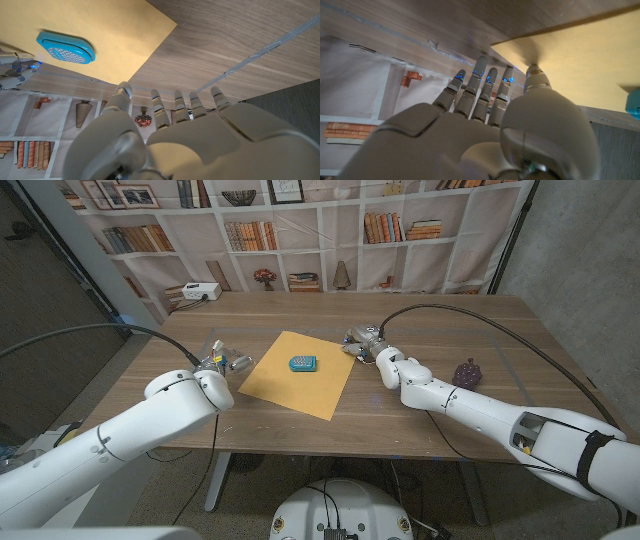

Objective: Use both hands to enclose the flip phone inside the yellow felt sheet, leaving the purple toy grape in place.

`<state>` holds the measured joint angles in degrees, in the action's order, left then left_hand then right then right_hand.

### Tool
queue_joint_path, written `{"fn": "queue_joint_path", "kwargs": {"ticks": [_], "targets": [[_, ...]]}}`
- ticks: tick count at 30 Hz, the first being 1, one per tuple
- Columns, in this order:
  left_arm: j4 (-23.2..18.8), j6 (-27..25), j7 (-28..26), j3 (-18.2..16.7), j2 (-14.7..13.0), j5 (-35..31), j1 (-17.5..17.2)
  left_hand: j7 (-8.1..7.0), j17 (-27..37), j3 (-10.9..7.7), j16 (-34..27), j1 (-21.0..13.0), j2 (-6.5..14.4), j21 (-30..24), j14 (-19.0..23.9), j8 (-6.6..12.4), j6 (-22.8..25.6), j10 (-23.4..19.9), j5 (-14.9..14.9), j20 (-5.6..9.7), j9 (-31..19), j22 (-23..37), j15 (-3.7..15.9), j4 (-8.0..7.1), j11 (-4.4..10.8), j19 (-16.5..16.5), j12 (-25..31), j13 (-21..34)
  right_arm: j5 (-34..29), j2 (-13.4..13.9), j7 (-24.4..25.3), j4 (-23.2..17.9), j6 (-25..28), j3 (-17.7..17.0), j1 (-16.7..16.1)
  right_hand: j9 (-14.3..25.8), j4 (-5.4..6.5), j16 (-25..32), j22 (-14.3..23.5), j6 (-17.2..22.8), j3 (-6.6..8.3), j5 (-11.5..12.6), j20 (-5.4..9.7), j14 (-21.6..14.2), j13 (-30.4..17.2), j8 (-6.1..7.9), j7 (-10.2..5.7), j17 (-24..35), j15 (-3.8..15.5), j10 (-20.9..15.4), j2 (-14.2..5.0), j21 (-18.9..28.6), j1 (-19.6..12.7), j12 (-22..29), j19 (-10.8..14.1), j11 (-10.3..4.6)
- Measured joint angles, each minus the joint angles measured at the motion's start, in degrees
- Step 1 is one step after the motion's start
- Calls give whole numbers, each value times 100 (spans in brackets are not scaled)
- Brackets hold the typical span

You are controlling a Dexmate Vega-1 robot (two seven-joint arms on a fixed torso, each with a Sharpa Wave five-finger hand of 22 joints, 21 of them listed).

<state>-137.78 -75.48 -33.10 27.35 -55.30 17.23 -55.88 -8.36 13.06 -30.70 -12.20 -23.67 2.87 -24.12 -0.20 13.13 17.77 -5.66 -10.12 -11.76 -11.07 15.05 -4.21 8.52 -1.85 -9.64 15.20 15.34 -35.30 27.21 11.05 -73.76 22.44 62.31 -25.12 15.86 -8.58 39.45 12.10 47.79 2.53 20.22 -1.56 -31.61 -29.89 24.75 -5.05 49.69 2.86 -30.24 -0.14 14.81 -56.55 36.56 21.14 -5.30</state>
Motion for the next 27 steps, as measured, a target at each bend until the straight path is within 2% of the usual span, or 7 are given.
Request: {"fn": "queue_joint_path", "kwargs": {"ticks": [2,7,11,17,21,23,27], "targets": [[0,54,12,-65,-16,0,-53,8,14,15,0,21,-20,0,-54,-22,-8,32,0,0,0,0,-8,-15,-31,0,0,1,-83,10,264,32,-127,4,-19,0,-67,79,4,190,53,65,2,-171,-116,220,-29,3,13,-175,-76,26,-230,178,121,-54],[2,200,49,-122,-47,-1,-100,8,14,47,0,98,-37,0,-55,-44,-52,31,39,0,0,27,-6,-47,-31,0,0,18,-175,31,529,166,-267,26,-65,2,-99,87,-13,272,234,143,64,-523,-307,509,-8,-136,57,-552,-258,98,-764,517,263,-205],[13,290,81,-156,-73,-11,-122,29,37,71,0,119,-43,0,-55,-66,-72,31,39,0,0,27,-6,-71,-31,0,0,25,-263,34,811,265,-471,34,-81,3,-98,87,-13,271,313,191,125,-679,-315,510,-7,-138,71,-802,-361,141,-976,648,324,-290],[25,340,107,-165,-82,-19,-123,29,40,94,0,172,-50,0,-115,-66,-72,31,39,0,0,27,-9,-94,-31,0,0,24,-276,5,1233,481,-677,5,-122,3,-69,87,-12,271,342,192,205,-853,-247,510,-7,-99,103,-1028,-404,197,-1134,732,466,-263],[39,378,140,-148,-83,-41,-86,37,40,118,0,183,-61,0,-127,-66,-124,64,39,0,1,26,4,-118,-60,0,0,24,-205,-100,1664,701,-779,-104,-200,4,-50,87,-1,395,360,192,226,-963,-200,511,117,-70,134,-1166,-426,230,-1187,754,487,-166],[50,394,158,-126,-84,-45,-68,28,40,118,0,221,-62,0,-147,-66,-133,92,39,0,1,37,-3,-118,-32,0,0,24,-110,-169,1994,815,-827,-177,-248,5,-50,87,4,609,360,192,196,-1024,-184,538,330,-70,133,-1228,-420,242,-1224,755,518,-104],[71,416,193,-57,-84,-66,0,28,40,120,0,232,-50,0,-164,-107,-133,92,39,0,1,53,-20,-119,-32,0,0,51,76,-383,2582,1079,-923,-397,-370,5,-40,131,3,723,371,192,166,-1103,-144,582,342,-45,167,-1287,-389,242,-1255,798,548,-44]]}}
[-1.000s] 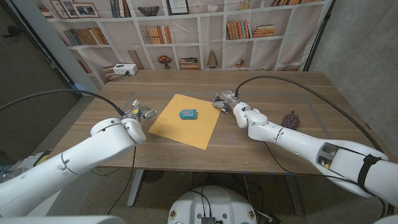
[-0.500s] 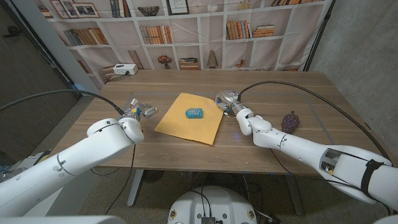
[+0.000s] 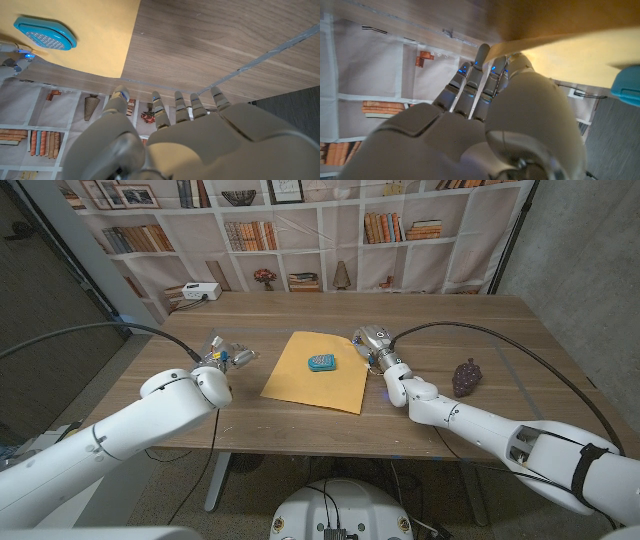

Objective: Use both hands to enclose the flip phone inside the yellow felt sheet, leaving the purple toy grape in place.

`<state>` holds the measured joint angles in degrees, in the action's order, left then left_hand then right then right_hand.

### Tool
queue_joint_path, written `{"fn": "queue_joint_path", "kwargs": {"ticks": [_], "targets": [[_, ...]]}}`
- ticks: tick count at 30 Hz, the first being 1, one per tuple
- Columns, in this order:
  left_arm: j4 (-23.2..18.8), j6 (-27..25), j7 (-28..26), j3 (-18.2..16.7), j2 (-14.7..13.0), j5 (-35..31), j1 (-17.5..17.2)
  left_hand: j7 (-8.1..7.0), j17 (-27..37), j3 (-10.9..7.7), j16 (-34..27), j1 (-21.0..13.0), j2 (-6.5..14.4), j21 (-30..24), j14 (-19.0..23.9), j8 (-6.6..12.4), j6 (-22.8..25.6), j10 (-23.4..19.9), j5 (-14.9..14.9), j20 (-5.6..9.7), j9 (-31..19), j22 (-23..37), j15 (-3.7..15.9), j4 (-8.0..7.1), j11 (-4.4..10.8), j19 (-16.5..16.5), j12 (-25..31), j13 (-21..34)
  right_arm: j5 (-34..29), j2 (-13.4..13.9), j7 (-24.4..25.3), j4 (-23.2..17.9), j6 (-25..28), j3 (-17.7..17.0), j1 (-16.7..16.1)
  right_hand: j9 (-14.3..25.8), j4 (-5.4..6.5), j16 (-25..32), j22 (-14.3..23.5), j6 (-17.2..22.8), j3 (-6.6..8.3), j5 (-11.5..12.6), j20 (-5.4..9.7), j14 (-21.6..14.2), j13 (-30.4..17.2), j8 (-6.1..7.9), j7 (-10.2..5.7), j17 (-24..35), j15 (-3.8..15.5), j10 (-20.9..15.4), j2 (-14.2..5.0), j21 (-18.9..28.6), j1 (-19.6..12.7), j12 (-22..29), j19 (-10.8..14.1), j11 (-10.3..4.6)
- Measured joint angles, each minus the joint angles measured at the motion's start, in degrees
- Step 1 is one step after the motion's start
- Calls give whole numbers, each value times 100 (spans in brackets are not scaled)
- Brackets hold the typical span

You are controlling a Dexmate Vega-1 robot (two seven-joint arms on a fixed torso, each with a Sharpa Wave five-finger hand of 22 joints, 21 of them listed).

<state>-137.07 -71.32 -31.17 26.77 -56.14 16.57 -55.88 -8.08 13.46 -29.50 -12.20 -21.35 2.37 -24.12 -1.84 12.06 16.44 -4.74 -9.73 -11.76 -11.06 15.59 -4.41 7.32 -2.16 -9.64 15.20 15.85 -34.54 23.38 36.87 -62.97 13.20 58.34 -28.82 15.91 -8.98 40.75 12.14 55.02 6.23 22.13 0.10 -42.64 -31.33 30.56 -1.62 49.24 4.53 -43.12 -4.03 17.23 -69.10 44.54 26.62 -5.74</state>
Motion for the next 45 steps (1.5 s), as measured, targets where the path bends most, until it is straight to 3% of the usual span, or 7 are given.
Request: {"fn": "queue_joint_path", "kwargs": {"ticks": [7,16,24,29,30,35,45], "targets": [[35,-28,62,249,-15,-56,241,-20,0,20,0,0,0,0,-31,0,-20,30,0,0,0,0,-31,-20,-30,0,0,0,333,-237,1136,271,-184,-222,-102,-49,3,0,-1,30,3,-1,-53,-122,55,0,29,0,25,-41,0,0,0,0,-12,41],[72,-129,132,575,-46,-132,555,-63,-1,6,0,0,0,0,-61,1,-19,30,0,0,0,-1,0,44,-30,0,0,-1,532,-353,1842,380,-383,-351,-187,-107,20,0,-1,33,19,-5,-86,-127,81,18,28,53,29,-39,0,0,0,0,-45,39],[118,-198,304,760,-66,-312,749,-62,-16,-10,0,-25,24,0,-61,1,-19,30,-1,0,1,27,0,60,-30,0,0,27,441,112,1970,-302,-480,-464,-611,-168,27,-93,-1,62,26,-17,-86,-127,108,20,39,37,29,-39,-1,44,-2,0,-45,0],[170,-191,336,893,-74,-343,890,-62,-16,-2,0,-25,24,0,-61,1,-19,52,-1,0,1,26,0,69,-8,0,0,28,299,184,1847,-430,-481,-478,-664,-188,27,-135,-1,97,26,-18,-86,-127,107,20,39,10,29,-69,2,44,-13,0,-45,-29],[173,-153,398,900,-74,-397,898,-62,-16,6,0,-25,24,0,-61,1,-19,52,0,0,1,26,0,77,-8,0,0,28,279,413,1835,-832,-480,-500,-834,-200,27,-156,-1,98,26,-18,-86,-127,121,19,39,10,29,-71,2,44,-13,0,-45,-31],[224,-83,491,993,-82,-452,1004,-62,-15,13,0,-24,24,0,-67,1,-19,51,-1,0,1,26,6,83,-8,0,0,28,34,645,1700,-1212,-516,-502,-983,-217,27,-178,-2,99,26,-18,-86,-127,161,19,40,10,29,-102,2,44,-13,0,-45,-61],[259,-32,605,1053,-87,-517,1073,-62,-15,13,0,-24,24,0,-84,1,-19,73,-1,0,-2,39,24,83,-31,0,0,28,-368,846,1683,-1396,-920,-435,-1074,-298,27,-200,27,161,25,18,-63,-142,241,-12,39,26,13,-195,70,44,-80,-1,-68,-111]]}}
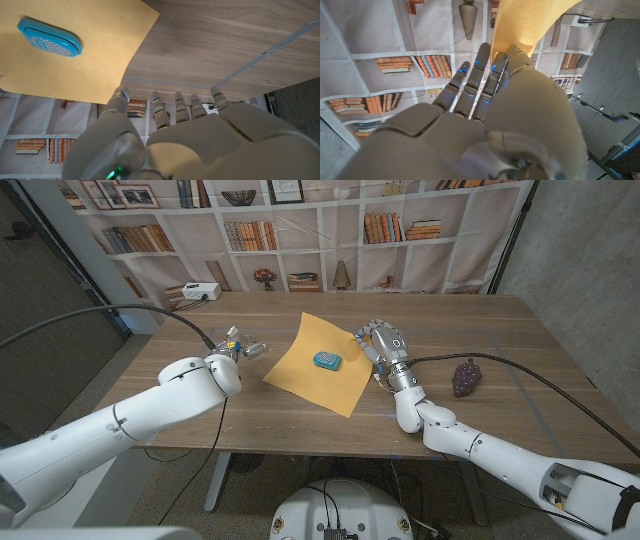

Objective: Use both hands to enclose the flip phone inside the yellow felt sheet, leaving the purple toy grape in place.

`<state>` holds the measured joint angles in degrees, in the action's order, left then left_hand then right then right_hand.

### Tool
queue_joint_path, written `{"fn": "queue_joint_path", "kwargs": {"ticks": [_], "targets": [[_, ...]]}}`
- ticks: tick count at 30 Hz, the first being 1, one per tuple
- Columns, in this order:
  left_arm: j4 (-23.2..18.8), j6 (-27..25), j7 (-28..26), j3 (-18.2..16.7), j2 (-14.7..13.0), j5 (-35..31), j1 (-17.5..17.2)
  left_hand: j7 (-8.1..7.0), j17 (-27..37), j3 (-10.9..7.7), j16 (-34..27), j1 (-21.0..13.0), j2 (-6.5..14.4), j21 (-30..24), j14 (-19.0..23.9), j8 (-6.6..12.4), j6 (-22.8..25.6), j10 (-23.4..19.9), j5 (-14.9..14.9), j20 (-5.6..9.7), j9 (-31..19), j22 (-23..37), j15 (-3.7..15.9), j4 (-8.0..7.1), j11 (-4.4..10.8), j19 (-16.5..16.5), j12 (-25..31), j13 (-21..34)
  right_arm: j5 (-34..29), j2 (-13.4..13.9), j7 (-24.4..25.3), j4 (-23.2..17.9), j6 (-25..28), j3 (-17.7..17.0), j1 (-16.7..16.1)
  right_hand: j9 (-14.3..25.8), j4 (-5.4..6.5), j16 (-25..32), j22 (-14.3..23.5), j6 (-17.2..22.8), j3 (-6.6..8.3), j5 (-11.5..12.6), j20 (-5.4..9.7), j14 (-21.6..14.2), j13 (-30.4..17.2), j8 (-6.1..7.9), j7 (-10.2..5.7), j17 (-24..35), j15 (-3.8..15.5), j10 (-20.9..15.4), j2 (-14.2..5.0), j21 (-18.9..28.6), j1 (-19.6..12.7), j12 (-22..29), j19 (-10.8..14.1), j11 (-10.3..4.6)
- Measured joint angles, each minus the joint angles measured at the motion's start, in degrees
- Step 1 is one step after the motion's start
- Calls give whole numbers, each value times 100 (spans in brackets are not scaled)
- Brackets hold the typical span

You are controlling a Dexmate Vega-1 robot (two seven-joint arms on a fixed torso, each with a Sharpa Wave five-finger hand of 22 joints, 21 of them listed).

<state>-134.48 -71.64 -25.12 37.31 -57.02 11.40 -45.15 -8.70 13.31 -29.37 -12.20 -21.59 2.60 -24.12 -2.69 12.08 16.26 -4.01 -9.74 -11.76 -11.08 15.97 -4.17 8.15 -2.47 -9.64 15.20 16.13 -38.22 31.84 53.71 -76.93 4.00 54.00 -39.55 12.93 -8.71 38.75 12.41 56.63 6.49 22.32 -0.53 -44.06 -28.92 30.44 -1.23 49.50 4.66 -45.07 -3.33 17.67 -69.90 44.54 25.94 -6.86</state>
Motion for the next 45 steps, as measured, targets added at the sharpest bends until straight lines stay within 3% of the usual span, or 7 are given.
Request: {"fn": "queue_joint_path", "kwargs": {"ticks": [10,17,22,30,34,40,45], "targets": [[0,-57,105,33,-4,-23,53,-32,19,26,-81,0,0,-103,149,0,-32,-147,0,0,-28,43,32,22,34,0,88,47,-363,165,43,-11,-495,75,0,-68,0,-3,0,155,-1,0,167,-15,9,-64,-9,133,-15,35,41,0,-79,0,-56,-55],[20,-426,-7,612,-76,156,608,609,1119,249,-1955,-369,418,-1442,2481,398,2003,-2677,-129,162,12,986,423,67,296,594,1708,876,-505,220,-26,-27,-673,78,-29,-64,0,-3,9,155,-1,-1,167,0,9,-87,-9,198,0,46,5,44,-115,0,-56,-66],[324,-608,-623,1419,-238,803,1347,585,1732,134,-2390,-60,808,-1904,1963,-148,1216,-1928,-431,101,69,1682,326,-312,288,35,1460,1114,-546,214,-48,13,-752,58,-32,-63,0,-3,27,155,-1,-2,167,8,9,-102,-9,237,7,46,-9,44,-130,0,-56,-65],[683,-726,-1853,2618,-317,2061,2532,759,1470,-365,-1974,364,775,-2250,1364,-104,882,-1374,-639,31,69,2231,170,-733,496,-33,631,562,-571,181,-69,81,-852,34,-14,-61,24,-44,27,156,-27,-2,166,7,32,-133,-10,266,7,23,-25,98,-145,0,-56,-85],[869,-761,-2454,3202,-292,2901,3234,713,1544,-467,-1930,718,706,-2404,1051,-105,835,-1283,-639,31,69,2451,92,-1183,573,-33,347,334,-570,167,-75,88,-905,11,-13,-68,31,-44,27,156,-34,16,166,7,52,-139,-10,266,7,23,-24,98,-145,0,-56,-85],[990,-789,-2391,3484,-235,3767,3612,777,1721,-641,-1930,1033,600,-2570,749,-128,775,-1045,-601,31,69,2703,-34,-1658,554,-32,-6,92,-540,151,-75,87,-939,-28,-23,-79,57,-68,27,174,-40,17,145,7,52,-133,-28,292,7,22,-24,120,-145,0,-35,-84],[1036,-788,-1822,3530,-171,3740,3690,637,1765,-581,-1930,1226,508,-2640,689,-105,943,-1067,-548,31,68,2821,-34,-1707,532,-32,-84,-14,-502,139,-76,67,-945,-69,-49,-83,57,-106,27,175,-40,19,145,7,52,-133,-29,292,7,22,-23,120,-144,0,-35,-84]]}}
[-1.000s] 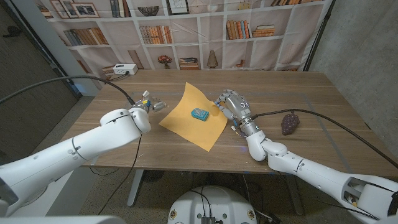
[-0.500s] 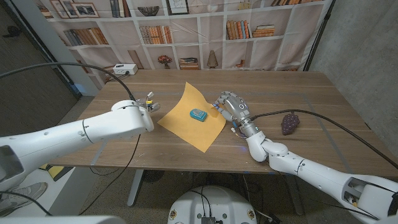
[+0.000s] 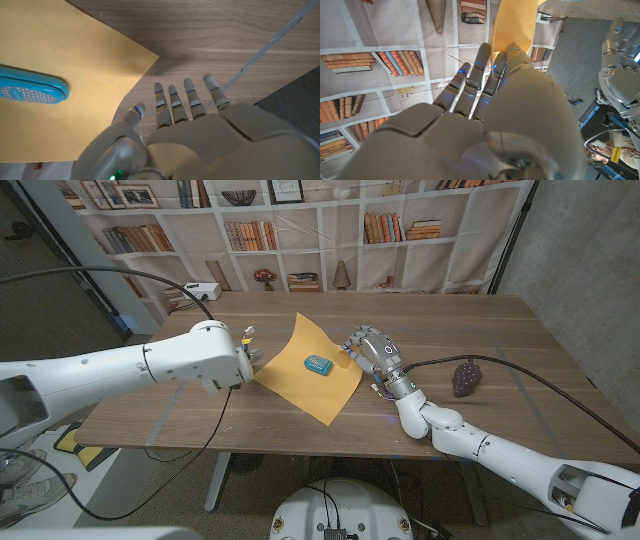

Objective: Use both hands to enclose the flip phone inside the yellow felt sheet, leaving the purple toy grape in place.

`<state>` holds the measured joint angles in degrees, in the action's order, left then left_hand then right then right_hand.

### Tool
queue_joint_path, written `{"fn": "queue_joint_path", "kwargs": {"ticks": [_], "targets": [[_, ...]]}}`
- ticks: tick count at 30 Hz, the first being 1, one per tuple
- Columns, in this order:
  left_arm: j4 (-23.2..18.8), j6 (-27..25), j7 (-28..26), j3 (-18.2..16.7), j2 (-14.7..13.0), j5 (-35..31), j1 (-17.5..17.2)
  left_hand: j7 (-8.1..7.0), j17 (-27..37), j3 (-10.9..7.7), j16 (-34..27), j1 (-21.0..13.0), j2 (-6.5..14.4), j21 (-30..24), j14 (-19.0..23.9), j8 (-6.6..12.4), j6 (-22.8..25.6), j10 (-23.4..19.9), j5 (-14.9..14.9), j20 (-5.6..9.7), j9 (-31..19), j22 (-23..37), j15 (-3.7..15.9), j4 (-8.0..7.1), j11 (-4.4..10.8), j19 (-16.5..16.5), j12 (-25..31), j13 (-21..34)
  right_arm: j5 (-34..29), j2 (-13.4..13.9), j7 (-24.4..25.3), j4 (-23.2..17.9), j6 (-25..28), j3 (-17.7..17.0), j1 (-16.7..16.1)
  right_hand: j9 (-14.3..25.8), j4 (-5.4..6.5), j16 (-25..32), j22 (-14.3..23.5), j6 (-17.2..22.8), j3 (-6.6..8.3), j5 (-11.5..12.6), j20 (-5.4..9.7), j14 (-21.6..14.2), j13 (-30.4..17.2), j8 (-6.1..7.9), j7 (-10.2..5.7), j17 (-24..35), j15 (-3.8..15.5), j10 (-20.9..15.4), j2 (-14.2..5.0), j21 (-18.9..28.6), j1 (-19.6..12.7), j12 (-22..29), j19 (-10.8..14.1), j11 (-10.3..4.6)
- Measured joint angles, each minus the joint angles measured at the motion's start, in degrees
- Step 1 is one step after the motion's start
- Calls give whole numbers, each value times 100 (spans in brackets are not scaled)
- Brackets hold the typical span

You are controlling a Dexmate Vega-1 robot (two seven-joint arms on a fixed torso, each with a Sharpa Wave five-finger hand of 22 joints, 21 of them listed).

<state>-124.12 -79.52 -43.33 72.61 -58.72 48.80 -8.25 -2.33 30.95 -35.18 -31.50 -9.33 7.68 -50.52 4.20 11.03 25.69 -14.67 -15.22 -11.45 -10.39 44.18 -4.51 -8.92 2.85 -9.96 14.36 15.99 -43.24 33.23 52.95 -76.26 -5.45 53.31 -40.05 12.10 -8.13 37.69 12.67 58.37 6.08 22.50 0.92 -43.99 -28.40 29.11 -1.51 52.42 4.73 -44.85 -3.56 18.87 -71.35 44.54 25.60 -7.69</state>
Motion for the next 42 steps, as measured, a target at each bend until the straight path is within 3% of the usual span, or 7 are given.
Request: {"fn": "queue_joint_path", "kwargs": {"ticks": [4,13,19,25,29,35,42], "targets": [[39,-5,580,106,61,-124,107,-85,-3,22,0,155,-57,-56,-90,-49,-197,80,80,0,0,74,-8,22,-27,0,-112,-62,28,-6,0,-7,-3,-27,-21,0,15,0,0,0,-15,18,0,-12,0,0,0,21,-12,0,0,21,0,0,0,0],[286,-27,1098,771,313,19,728,237,53,152,0,537,-235,-162,-236,-116,-503,186,245,0,-10,200,-93,-107,-20,0,-208,-147,158,-11,-12,-41,-129,-94,-62,1,23,-43,0,0,-24,18,13,-44,-1,-8,0,45,20,0,16,65,-14,0,72,1],[478,-40,1204,1081,475,156,1013,297,80,196,0,693,-286,-206,-303,-129,-635,288,307,0,-1,243,-87,-151,-12,1,-272,-175,224,66,-92,-143,-358,-131,-96,5,23,-48,0,1,-24,18,70,-44,-9,-13,-1,77,19,3,60,91,-57,0,132,-1],[614,-53,1449,1185,599,132,1119,314,106,196,0,790,-337,-250,-380,-168,-876,463,327,0,30,294,-115,-151,-11,1,-317,-206,194,260,-292,-245,-781,-133,-93,10,63,-202,0,95,-31,40,136,-44,87,-30,-92,47,19,-49,56,191,-56,0,280,-95],[668,-54,1622,1210,655,13,1128,296,107,196,0,825,-327,-250,-423,-167,-920,525,357,0,828,319,-111,-151,-11,1,-360,-217,152,372,-496,-279,-1066,-116,-56,10,74,-425,0,102,-20,40,174,-44,275,-7,-85,-66,19,-8,32,240,-64,-241,318,-137],[712,-57,1787,1213,708,-113,1128,308,107,219,0,834,-336,-289,-422,-166,-1006,587,357,0,845,322,-112,-127,-28,1,-396,-240,99,485,-932,-291,-1451,-86,22,10,94,-750,-17,163,1,39,174,-43,607,-5,-146,-249,19,210,-21,302,-86,-714,380,-306],[708,-57,1876,1213,718,-177,1115,308,120,219,0,834,-336,-333,-431,-166,-1092,637,357,0,852,347,-103,-127,-36,1,-394,-240,102,521,-1547,-261,-1789,-55,151,10,113,-919,-30,163,21,21,192,-43,807,7,-146,-359,19,231,-73,390,-125,-978,459,-327]]}}
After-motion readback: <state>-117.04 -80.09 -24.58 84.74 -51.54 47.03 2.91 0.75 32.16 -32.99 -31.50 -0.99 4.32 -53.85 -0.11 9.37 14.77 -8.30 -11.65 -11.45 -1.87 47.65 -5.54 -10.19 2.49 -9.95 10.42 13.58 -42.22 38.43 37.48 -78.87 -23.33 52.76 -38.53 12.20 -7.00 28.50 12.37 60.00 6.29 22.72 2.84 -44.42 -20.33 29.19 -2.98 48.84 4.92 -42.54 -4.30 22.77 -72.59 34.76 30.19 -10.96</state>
